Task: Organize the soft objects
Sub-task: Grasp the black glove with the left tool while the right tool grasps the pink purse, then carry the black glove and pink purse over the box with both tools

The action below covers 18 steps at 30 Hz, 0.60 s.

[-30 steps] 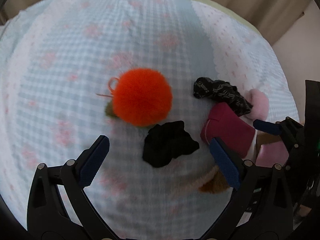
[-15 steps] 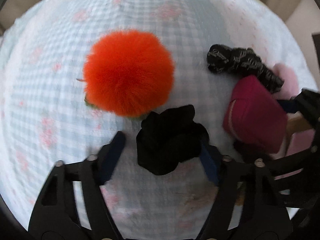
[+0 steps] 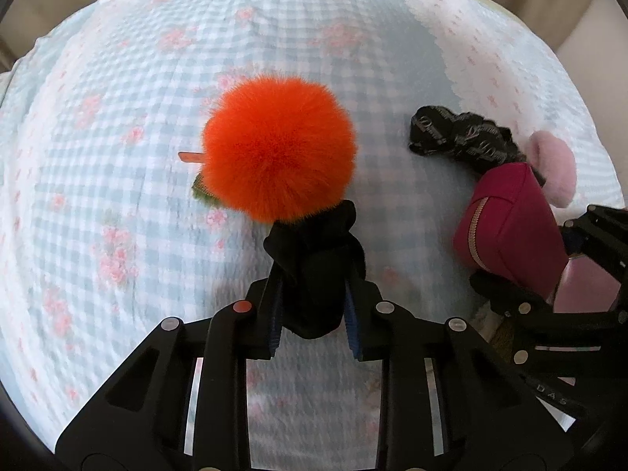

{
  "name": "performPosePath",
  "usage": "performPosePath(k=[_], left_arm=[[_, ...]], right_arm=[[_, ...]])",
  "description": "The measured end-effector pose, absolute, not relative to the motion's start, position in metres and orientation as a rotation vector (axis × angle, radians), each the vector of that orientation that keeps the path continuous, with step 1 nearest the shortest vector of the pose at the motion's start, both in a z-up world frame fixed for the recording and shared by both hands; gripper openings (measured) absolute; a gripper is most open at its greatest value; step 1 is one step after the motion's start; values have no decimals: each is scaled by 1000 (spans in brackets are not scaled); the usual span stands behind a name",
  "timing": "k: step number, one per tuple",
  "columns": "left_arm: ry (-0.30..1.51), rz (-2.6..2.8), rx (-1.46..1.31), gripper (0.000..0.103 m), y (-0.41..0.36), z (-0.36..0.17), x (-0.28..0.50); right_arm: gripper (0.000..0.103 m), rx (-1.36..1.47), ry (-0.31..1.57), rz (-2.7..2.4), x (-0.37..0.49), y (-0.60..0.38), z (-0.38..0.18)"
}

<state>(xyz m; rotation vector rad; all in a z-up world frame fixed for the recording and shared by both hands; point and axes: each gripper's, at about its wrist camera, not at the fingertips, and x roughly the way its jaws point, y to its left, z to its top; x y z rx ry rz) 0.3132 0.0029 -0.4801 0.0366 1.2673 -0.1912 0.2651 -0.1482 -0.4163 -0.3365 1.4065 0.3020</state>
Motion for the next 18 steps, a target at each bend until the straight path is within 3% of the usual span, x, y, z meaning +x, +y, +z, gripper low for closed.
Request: performPosePath(k=[9,18], left_arm=[[1228,-206,1,23,16,-442,301],[1143,-214,-31,23,32,-370,273]], right_arm=[[42,-232,1343,280,258,-151,-378],[42,-81,1236,228,235,-158,-294]])
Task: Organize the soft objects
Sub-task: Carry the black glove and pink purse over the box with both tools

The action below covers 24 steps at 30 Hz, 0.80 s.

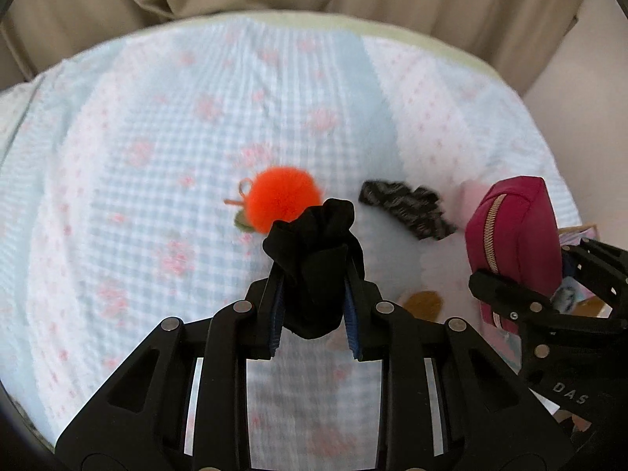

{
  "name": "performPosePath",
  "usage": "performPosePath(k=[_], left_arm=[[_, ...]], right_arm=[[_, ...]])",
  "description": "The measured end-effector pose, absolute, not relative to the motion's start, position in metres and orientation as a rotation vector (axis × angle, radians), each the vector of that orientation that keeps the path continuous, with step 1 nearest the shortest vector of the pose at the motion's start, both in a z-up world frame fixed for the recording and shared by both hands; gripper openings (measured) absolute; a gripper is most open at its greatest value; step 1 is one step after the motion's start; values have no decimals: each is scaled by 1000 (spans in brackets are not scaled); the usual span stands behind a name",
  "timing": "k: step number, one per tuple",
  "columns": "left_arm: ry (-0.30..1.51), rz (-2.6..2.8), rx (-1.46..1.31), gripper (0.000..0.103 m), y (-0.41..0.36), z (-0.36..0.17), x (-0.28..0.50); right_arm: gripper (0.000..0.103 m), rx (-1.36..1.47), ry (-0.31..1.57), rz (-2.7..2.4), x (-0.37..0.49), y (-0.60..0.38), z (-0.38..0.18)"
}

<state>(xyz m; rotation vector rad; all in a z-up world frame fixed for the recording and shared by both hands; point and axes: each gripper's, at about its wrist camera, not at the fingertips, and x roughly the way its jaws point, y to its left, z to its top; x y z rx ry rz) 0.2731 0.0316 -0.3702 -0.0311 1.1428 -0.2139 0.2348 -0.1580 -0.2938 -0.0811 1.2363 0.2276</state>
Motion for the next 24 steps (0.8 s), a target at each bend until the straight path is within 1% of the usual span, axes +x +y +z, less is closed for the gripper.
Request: performPosePath(k=[5,11,15,20,24], left_arm=[[1075,-215,-21,23,22,-313,260],[987,-193,-20,23,13,-225,212],[940,-183,-26,23,7,-177,176],[876,-175,-7,23,-17,-129,137],[835,-188,4,23,-49,-109,119]], right_arm=[[42,-2,1169,199,216,-158,-236],[42,36,1067,171,171,-160,-155],[42,51,1006,180,145,-168,-110],[42,96,965,188,116,-196,-72],[42,104,938,171,95,-228,-56]])
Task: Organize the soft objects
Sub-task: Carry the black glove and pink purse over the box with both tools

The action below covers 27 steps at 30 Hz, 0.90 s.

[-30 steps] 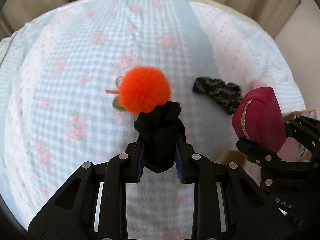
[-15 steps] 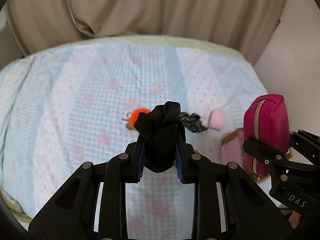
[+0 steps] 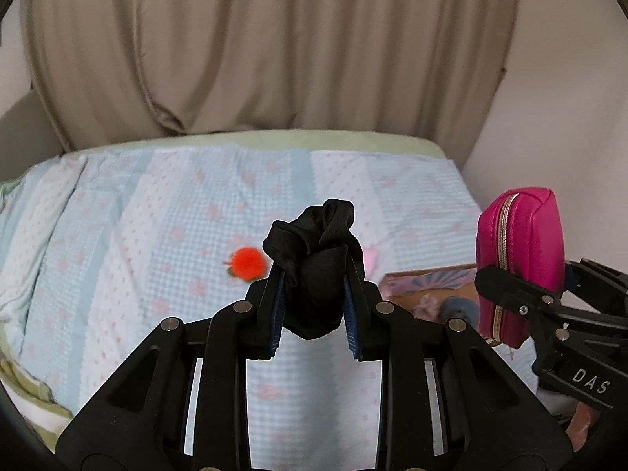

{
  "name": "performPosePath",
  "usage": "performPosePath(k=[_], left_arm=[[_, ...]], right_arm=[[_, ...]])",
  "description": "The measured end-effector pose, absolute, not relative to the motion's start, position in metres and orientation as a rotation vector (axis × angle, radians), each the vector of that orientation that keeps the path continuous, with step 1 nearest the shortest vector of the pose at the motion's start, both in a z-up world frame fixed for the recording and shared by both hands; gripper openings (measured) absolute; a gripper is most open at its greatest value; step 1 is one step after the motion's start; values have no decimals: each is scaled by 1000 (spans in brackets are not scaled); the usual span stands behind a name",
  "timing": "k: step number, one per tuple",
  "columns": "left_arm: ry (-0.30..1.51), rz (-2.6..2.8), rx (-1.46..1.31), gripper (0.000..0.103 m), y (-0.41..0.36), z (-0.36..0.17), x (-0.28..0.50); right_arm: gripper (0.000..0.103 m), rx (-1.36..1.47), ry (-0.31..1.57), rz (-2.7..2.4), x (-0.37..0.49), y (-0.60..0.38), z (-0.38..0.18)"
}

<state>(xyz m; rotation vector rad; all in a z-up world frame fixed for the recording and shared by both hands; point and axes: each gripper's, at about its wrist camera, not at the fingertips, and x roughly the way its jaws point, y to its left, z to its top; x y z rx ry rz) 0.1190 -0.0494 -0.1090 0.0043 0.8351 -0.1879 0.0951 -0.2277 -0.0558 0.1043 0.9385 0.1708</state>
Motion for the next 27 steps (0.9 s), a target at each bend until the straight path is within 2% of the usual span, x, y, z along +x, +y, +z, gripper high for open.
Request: performPosePath(k=[6,12,27], left_arm=[[819,-246,1,23,-117,-104,107],[852,-326,5,23,-192,-122,105],[1079,-385,46,23,-323,-246,157]], right_arm=[[42,120,934,90,77,-295,-53],[42,142,962,-9,65,-363,-59],[42,230,1223,-107,119,-476,-179]])
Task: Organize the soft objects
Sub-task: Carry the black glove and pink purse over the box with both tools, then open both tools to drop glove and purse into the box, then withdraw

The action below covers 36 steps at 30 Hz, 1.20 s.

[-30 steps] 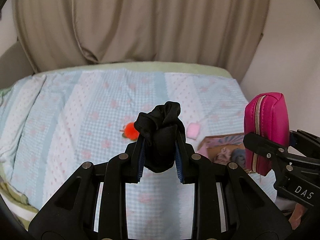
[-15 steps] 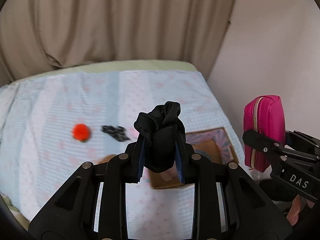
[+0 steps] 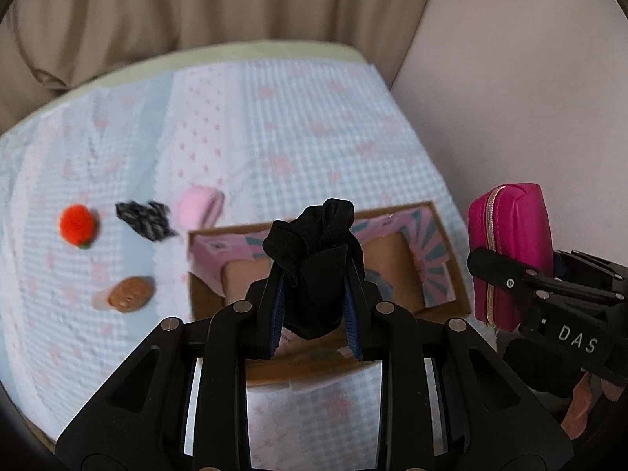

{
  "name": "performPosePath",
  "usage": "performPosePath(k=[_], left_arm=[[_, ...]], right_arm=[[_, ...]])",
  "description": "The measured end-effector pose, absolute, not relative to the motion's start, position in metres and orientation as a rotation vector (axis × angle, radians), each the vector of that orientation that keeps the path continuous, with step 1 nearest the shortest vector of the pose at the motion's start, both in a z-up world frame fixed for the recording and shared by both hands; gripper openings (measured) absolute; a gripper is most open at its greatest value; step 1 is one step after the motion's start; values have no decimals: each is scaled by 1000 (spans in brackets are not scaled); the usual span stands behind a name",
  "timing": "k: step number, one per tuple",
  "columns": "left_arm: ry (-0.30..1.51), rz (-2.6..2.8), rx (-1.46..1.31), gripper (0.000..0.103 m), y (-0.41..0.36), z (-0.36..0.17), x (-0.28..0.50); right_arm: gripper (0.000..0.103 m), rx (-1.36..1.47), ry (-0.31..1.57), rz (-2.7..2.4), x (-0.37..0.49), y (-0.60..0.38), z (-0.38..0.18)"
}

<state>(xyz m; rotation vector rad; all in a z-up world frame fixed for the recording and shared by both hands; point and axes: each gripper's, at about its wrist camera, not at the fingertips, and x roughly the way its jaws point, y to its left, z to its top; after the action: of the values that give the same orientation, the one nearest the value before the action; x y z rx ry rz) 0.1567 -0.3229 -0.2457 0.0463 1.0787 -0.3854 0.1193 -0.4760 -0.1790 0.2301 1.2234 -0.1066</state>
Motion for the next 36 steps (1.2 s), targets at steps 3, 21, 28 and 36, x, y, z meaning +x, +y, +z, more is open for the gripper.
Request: performPosePath(k=[3,21,28,36], left_arm=[[1128,-369,57,23,-335,-271,169],[1354,-282,160,47,-346,-393,221],[1329,-277,210,103,-344,-390,217],[1311,-296,187,103,-341,-375,213]], right_arm=[[42,260,1281,-100,130,-491,-205],[55,417,1510,-22,176,-518,-314],[103,412,1420,-20,177,-519,-306],[103,401,1393,-19,171,-518,-296]])
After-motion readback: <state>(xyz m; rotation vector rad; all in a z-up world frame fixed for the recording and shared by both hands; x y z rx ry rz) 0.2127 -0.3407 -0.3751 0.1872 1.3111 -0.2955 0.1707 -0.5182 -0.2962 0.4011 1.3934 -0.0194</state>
